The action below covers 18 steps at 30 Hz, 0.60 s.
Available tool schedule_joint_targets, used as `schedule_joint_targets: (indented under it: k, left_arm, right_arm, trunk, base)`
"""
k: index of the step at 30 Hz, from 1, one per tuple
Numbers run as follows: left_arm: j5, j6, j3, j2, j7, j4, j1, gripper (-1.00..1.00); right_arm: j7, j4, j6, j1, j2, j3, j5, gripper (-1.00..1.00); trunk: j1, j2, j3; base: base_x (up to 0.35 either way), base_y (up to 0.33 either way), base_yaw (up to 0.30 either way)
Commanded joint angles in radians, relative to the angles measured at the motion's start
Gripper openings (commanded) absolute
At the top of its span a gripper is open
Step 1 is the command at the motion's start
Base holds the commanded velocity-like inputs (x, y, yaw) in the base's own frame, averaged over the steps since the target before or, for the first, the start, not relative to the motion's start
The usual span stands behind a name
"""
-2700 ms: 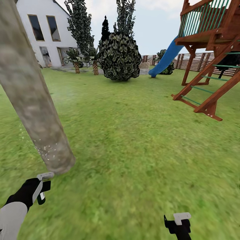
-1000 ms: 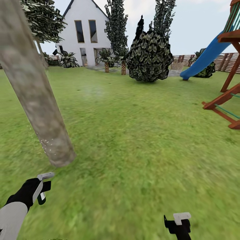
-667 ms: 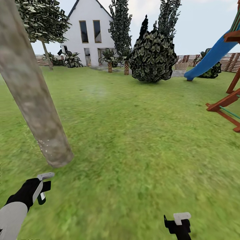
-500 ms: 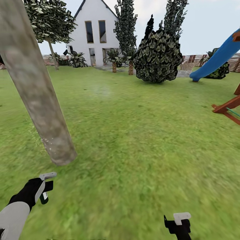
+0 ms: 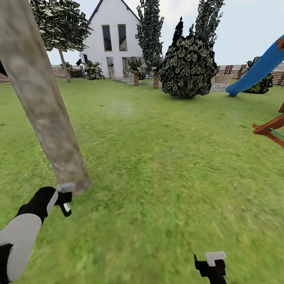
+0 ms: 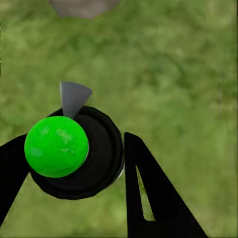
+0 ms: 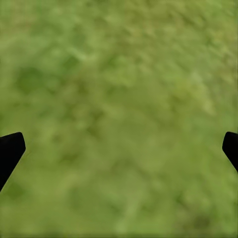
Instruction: In the garden, pick up the pesticide atomizer on the floor and spray pesticide onto both trees until each tree trunk is fully covered.
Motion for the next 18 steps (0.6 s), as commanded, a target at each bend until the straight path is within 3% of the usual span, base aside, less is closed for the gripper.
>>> schedule_joint_targets:
  k: [1, 2, 3, 6, 8, 10, 11, 14, 16, 18]
  left_arm:
    - [-0.016, 0.006, -0.014, 0.019, -0.010, 0.000, -0.013, -1.00]
    - [-0.015, 0.009, -0.023, 0.091, -0.012, 0.001, -0.046, -1.00]
    - [-0.015, 0.012, -0.025, 0.119, -0.014, 0.000, -0.058, -1.00]
    - [-0.013, 0.017, -0.061, 0.127, -0.017, 0.000, -0.062, -1.00]
    - [-0.012, 0.018, -0.107, 0.106, -0.016, -0.007, -0.066, -1.00]
    - [-0.013, 0.044, -0.130, 0.096, -0.019, -0.074, -0.067, -1.00]
    - [-0.016, 0.060, -0.132, 0.108, -0.037, -0.092, -0.067, -1.00]
    - [-0.042, 0.069, -0.132, 0.190, -0.120, -0.142, -0.070, -1.00]
    - [-0.057, 0.079, -0.133, 0.209, -0.132, -0.166, -0.069, -1.00]
    - [-0.093, 0.087, -0.133, 0.232, -0.136, -0.167, -0.066, -1.00]
  right_arm:
    - [-0.004, 0.001, -0.003, -0.001, 0.000, -0.007, 0.011, 1.00]
    - [-0.004, 0.002, -0.003, -0.001, 0.000, -0.007, 0.011, 1.00]
    - [-0.004, 0.001, -0.003, -0.001, 0.000, -0.007, 0.011, 1.00]
    - [-0.004, 0.002, -0.003, -0.001, 0.000, -0.007, 0.011, 1.00]
    - [-0.004, 0.002, -0.003, -0.001, 0.000, -0.007, 0.011, 1.00]
    - [-0.004, 0.002, -0.003, -0.001, 0.000, -0.007, 0.011, 1.00]
    - [-0.004, 0.002, -0.003, -0.001, 0.000, -0.007, 0.011, 1.00]
    - [-0.005, 0.002, -0.003, -0.001, 0.000, -0.007, 0.011, 1.00]
    - [-0.005, 0.001, -0.003, -0.001, 0.000, -0.007, 0.011, 1.00]
    - [-0.004, 0.002, -0.003, -0.001, 0.000, -0.007, 0.011, 1.00]
  trunk:
    - [0.000, 0.000, -0.001]
    - [0.000, 0.000, -0.001]
    - [0.000, 0.000, -0.001]
    - [0.000, 0.000, -0.001]
    - [0.000, 0.000, -0.001]
    - [0.000, 0.000, -0.001]
    - [0.000, 0.000, -0.001]
    - [0.000, 0.000, -0.001]
    - [0.000, 0.000, -0.001]
    - [0.000, 0.000, -0.001]
  base:
    - [0.000, 0.000, 0.000]
    - [0.000, 0.000, 0.000]
    - [0.000, 0.000, 0.000]
    - [0.000, 0.000, 0.000]
    - [0.000, 0.000, 0.000]
    - [0.000, 0.000, 0.000]
    - [0.000, 0.000, 0.000]
    - [0.000, 0.000, 0.000]
    - [0.000, 0.000, 0.000]
    - [0.000, 0.000, 0.000]
